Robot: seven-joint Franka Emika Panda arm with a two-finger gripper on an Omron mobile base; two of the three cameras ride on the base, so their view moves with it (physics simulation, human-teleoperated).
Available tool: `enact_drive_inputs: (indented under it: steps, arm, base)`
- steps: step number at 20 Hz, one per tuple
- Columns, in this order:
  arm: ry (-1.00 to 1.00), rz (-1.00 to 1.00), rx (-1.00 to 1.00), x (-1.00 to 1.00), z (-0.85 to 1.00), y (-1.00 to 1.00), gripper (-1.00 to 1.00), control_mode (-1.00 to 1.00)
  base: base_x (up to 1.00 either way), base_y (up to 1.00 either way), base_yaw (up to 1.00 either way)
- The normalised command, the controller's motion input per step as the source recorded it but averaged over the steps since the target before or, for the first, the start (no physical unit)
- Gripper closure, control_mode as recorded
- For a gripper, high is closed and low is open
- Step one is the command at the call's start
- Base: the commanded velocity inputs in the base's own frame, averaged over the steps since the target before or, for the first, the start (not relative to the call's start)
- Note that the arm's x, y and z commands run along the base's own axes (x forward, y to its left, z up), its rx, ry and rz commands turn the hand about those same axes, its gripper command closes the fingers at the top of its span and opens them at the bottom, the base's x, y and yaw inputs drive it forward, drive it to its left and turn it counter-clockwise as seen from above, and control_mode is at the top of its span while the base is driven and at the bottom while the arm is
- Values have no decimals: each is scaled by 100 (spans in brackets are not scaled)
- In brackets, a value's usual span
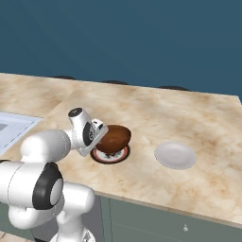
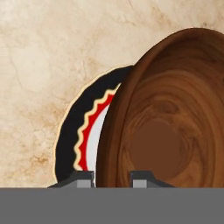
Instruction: Move the bowls from the cabinet to the plates on the dining table.
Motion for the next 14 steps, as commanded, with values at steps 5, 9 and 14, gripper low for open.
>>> enact_drive_inputs:
  steps: [5,9,14]
  arm:
    - [3,0,0,-15,0,0,-100,-100]
    - [1,0,0,-11,0,0,-100,-100]
    - [0,0,0,-3,0,1,-100,-100]
  base:
    - [0,0,0]
    - [0,0,0]
    - [0,0,0]
